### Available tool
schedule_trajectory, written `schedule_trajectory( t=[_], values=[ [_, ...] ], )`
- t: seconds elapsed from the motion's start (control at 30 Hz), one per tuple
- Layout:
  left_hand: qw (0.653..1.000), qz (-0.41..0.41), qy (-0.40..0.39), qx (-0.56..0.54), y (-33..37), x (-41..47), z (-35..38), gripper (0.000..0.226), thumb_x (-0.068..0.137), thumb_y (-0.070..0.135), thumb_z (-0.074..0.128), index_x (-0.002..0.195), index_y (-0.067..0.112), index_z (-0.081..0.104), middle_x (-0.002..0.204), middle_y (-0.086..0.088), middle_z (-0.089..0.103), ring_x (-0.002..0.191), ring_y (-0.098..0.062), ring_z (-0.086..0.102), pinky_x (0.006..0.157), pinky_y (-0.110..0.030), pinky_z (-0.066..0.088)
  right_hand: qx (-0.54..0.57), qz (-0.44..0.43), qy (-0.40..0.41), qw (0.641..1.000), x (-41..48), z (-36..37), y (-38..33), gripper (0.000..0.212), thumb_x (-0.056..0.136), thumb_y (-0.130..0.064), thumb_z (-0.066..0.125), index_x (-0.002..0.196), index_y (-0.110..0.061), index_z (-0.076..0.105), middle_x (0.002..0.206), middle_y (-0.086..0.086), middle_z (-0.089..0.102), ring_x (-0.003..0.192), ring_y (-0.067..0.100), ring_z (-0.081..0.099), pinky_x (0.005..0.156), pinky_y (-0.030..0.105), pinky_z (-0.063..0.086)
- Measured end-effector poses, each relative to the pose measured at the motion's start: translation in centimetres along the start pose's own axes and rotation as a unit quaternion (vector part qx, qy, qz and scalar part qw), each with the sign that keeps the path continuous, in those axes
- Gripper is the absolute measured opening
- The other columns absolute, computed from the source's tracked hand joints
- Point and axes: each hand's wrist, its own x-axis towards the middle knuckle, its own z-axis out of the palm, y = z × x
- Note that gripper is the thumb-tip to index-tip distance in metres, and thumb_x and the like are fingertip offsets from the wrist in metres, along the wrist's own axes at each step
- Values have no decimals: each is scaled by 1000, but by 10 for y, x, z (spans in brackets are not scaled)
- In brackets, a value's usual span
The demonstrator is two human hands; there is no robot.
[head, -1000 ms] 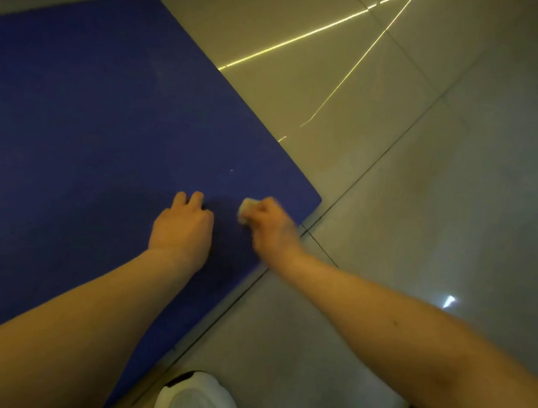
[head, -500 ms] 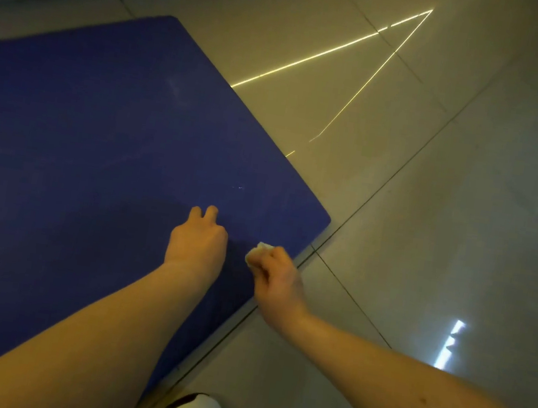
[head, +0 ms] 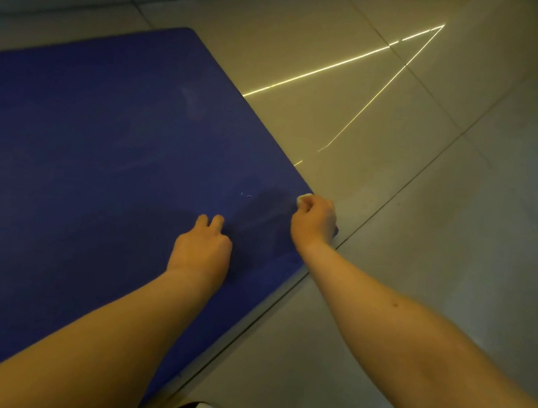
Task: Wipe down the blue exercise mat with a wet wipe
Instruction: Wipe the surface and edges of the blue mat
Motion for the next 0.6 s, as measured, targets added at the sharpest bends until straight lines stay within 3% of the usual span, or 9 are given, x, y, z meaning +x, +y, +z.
schedule_trajectory(
  t=[0.1, 0.2, 0.3, 0.4, 0.5, 0.6],
  values=[
    [1000, 0, 7, -8, -2, 2, -4, 26, 95, 24, 67, 120, 19, 65, 148, -3, 31, 128, -27, 37, 70, -32, 41, -1, -137, -85, 987, -62, 15, -11, 32, 98, -16, 53, 67, -23, 50, 79, 1, 52, 72, 17, 47, 64, 31, 34],
    [999, 8, 22, -24, -9, 3, -6, 24, 97, 19, 59, 121, 20, 64, 141, 2, 36, 121, -22, 40, 69, -31, 42, -1, -265, -194, 945, -107, 20, -19, 22, 102, -18, 51, 86, -22, 66, 85, -3, 51, 79, 13, 49, 70, 27, 41],
    [999, 27, 24, -33, -16, 3, -3, 24, 97, 20, 59, 120, 23, 65, 139, 4, 37, 118, -21, 41, 66, -30, 40, -20, -305, -173, 937, -80, 17, -12, 22, 105, -25, 50, 102, -19, 71, 92, 1, 53, 80, 17, 55, 72, 29, 47],
    [999, 41, 12, -26, -20, 5, 0, 25, 97, 18, 60, 121, 23, 65, 140, 2, 37, 116, -23, 41, 64, -31, 39, -46, -243, -95, 964, -14, 10, -7, 23, 106, -24, 51, 101, -13, 71, 99, 6, 55, 83, 25, 58, 73, 34, 48],
    [999, 44, 4, -27, -20, 9, 0, 25, 99, 16, 58, 123, 22, 65, 140, 1, 36, 116, -25, 41, 67, -31, 40, -41, -89, -34, 995, 46, 0, -8, 18, 100, -11, 54, 106, -11, 71, 117, 8, 56, 96, 24, 58, 78, 26, 40],
    [998, 28, 12, -53, -23, 15, -5, 21, 100, 16, 56, 119, 19, 64, 133, 0, 42, 112, -24, 44, 70, -33, 44, -22, -21, -10, 1000, 52, 9, -22, 17, 98, -7, 53, 99, -8, 70, 109, 6, 55, 86, 18, 51, 75, 25, 38]
  ],
)
